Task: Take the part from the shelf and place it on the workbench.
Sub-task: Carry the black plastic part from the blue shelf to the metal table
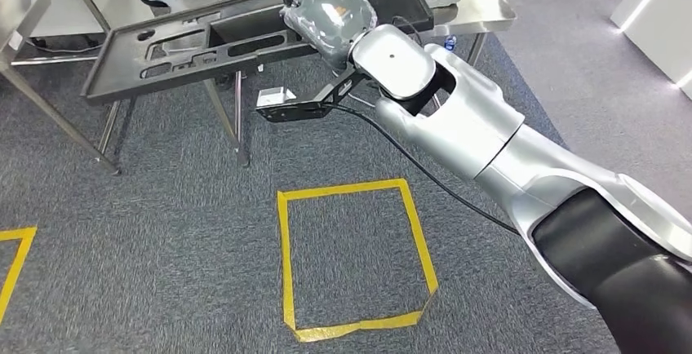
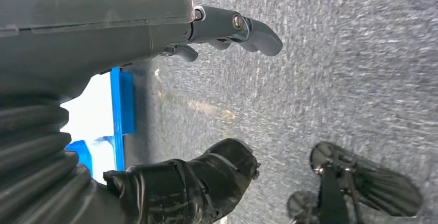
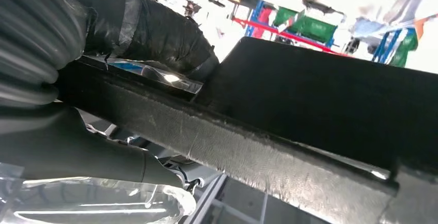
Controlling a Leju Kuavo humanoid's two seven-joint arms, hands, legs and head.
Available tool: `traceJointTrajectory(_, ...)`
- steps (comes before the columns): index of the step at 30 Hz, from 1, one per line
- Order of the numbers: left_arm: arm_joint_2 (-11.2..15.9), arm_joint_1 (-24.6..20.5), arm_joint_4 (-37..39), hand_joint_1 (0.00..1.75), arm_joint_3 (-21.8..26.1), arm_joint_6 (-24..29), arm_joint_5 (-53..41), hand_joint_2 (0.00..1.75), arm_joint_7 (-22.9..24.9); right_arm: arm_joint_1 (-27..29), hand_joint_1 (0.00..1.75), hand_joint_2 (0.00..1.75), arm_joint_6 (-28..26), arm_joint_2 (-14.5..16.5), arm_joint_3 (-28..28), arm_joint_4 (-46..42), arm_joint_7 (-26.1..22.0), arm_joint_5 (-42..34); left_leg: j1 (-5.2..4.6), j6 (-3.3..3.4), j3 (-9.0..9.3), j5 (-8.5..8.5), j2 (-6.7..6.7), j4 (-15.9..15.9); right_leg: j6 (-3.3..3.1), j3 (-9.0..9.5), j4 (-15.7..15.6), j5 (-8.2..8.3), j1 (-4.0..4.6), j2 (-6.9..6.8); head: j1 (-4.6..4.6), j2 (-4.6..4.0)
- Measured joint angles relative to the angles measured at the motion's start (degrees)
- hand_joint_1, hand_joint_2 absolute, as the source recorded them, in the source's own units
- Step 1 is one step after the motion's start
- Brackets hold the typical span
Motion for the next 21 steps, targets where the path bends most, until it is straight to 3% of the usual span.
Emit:
traceJointTrajectory(2, 0.0, -0.1, 0.0, 0.00, 0.0, -0.1, 0.0, 1.75, 0.0, 0.4, 1.75, 1.75, 0.0, 0.0, 0.0, 0.2, -0.1, 0.0, 0.01, 0.16, 0.42, -0.60, -0.02, 0.2, 0.27, -4.16, 6.2, -1.35, -0.29, -0.02, 0.02, 0.00)
traceJointTrajectory(3, 0.0, -0.1, 0.0, 0.00, 0.0, -0.1, 0.0, 1.75, 0.0, 0.6, 1.75, 1.75, -0.1, 0.1, 0.0, 0.3, -0.2, 0.0, 0.06, 0.10, 0.69, -0.96, -0.09, 0.3, 0.36, -5.01, 6.6, -0.55, -0.44, -0.03, 0.04, 0.00)
traceJointTrajectory(4, 0.0, 0.0, 0.0, 0.00, 0.0, -0.2, 0.0, 1.75, 0.1, 0.7, 1.75, 1.75, -0.2, 0.2, 0.1, 0.4, -0.4, 0.0, 0.15, -0.03, 0.99, -1.36, -0.18, 0.5, 0.43, -4.74, 4.9, 1.26, -0.59, -0.05, 0.05, 0.00)
traceJointTrajectory(6, -0.1, 0.0, 0.0, 0.00, 0.0, -0.5, 0.0, 1.75, 0.1, 0.7, 1.75, 1.75, -0.5, 0.5, 0.1, 0.7, -0.7, 0.2, 0.31, -0.58, 1.51, -2.40, -0.39, 1.1, 0.47, -1.96, -2.2, 5.61, -0.80, -0.08, 0.08, 0.00)
traceJointTrajectory(7, -0.1, 0.0, 0.0, 0.00, 0.0, -0.6, 0.0, 1.75, 0.2, 0.5, 1.75, 1.75, -0.7, 0.8, 0.1, 0.9, -0.8, 0.3, 0.28, -0.97, 1.57, -2.91, -0.45, 1.6, 0.39, -0.66, -5.3, 6.81, -0.80, -0.04, 0.13, 0.01)
traceJointTrajectory(8, -0.1, -0.1, 0.0, 0.00, 0.0, -0.6, 0.0, 1.75, 0.2, 0.4, 1.75, 1.75, -1.0, 1.2, 0.1, 1.1, -1.0, 0.5, 0.21, -1.35, 1.55, -3.29, -0.48, 1.8, 0.23, 0.13, -7.0, 7.17, -0.75, 0.02, 0.14, 0.01)
traceJointTrajectory(12, -0.1, -0.1, 0.0, 0.00, 0.0, -0.8, 0.0, 1.75, 0.4, -0.1, 1.75, 1.75, -1.5, 3.7, 0.2, 2.3, -1.8, 0.8, 0.17, -2.61, 1.68, -4.27, -0.31, 2.0, -1.06, 0.81, -7.8, 6.33, -0.76, 0.38, -0.02, 0.00)
traceJointTrajectory(14, -0.1, -0.2, 0.0, 0.00, 0.0, -1.0, 0.1, 1.75, 0.5, -0.4, 1.75, 1.75, -1.8, 5.1, 0.2, 2.9, -2.2, 0.8, 0.26, -3.12, -0.26, -6.13, -0.19, 6.1, -1.74, 1.45, -8.0, 5.95, -0.93, 0.40, -0.17, 0.00)
traceJointTrajectory(16, -0.1, -0.3, 0.0, 0.00, 0.0, -1.1, 0.2, 1.75, 0.6, -0.6, 1.75, 1.75, -2.1, 6.3, 0.2, 3.4, -2.6, 0.8, 0.30, -3.39, -4.66, -8.69, -0.15, 13.9, -2.16, 2.10, -8.0, 5.38, -0.74, 0.39, -0.23, 0.00)
traceJointTrajectory(17, -0.1, -0.3, 0.0, 0.00, 0.0, -1.1, 0.2, 1.75, 0.6, -0.5, 1.75, 1.75, -2.2, 6.7, 0.3, 3.7, -2.7, 0.8, 0.29, -3.43, -6.75, -9.08, -0.14, 16.9, -2.26, 2.53, -8.0, 5.04, -0.60, 0.39, -0.22, 0.00)
traceJointTrajectory(18, -0.2, -0.2, 0.0, 0.00, 0.0, -1.2, 0.3, 1.75, 0.6, -0.4, 1.75, 1.75, -2.3, 7.1, 0.3, 4.0, -2.9, 0.8, 0.29, -3.38, -8.01, -8.30, -0.15, 18.1, -2.31, 3.05, -8.0, 4.65, -0.48, 0.40, -0.22, 0.00)
traceJointTrajectory(19, -0.2, -0.1, 0.0, 0.00, 0.0, -1.2, 0.4, 1.75, 0.7, -0.3, 1.75, 1.75, -2.3, 7.4, 0.4, 4.4, -3.0, 0.8, 0.27, -3.25, -8.14, -6.36, -0.15, 16.8, -2.32, 3.63, -8.0, 4.25, -0.38, 0.41, -0.21, 0.00)
traceJointTrajectory(21, -0.2, 0.1, 0.0, 0.00, 0.0, -1.2, 0.6, 1.75, 0.8, -0.4, 1.75, 1.75, -2.3, 8.0, 0.5, 5.0, -3.1, 0.8, 0.18, -2.78, -5.64, -1.29, -0.16, 9.4, -2.21, 4.82, -8.1, 3.44, -0.28, 0.45, -0.18, 0.00)
